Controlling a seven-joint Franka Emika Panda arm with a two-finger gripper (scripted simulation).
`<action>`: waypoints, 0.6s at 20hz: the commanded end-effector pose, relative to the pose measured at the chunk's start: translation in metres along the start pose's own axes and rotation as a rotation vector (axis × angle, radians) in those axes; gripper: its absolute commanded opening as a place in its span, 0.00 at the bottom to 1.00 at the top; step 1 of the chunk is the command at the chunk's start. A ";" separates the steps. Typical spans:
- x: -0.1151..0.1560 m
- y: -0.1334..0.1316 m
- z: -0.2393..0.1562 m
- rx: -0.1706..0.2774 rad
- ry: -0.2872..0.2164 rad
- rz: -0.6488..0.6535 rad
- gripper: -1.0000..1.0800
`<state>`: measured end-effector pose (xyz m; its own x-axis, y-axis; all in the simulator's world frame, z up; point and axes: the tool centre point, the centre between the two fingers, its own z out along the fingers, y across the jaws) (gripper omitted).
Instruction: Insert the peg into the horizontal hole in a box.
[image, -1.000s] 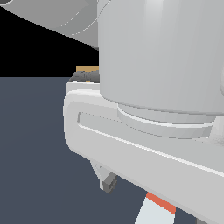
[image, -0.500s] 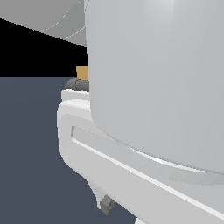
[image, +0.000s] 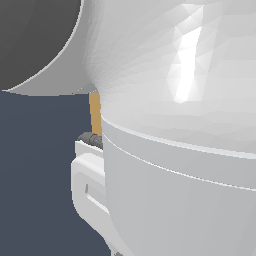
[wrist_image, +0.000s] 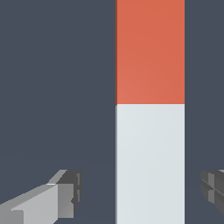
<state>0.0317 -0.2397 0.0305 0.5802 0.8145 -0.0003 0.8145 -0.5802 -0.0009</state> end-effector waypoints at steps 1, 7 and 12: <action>0.000 0.000 0.010 -0.001 0.000 0.000 0.96; 0.001 0.001 0.012 -0.001 0.001 -0.001 0.00; 0.001 0.001 0.012 -0.001 0.001 -0.001 0.00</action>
<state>0.0328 -0.2397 0.0181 0.5797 0.8148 -0.0001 0.8148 -0.5797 -0.0007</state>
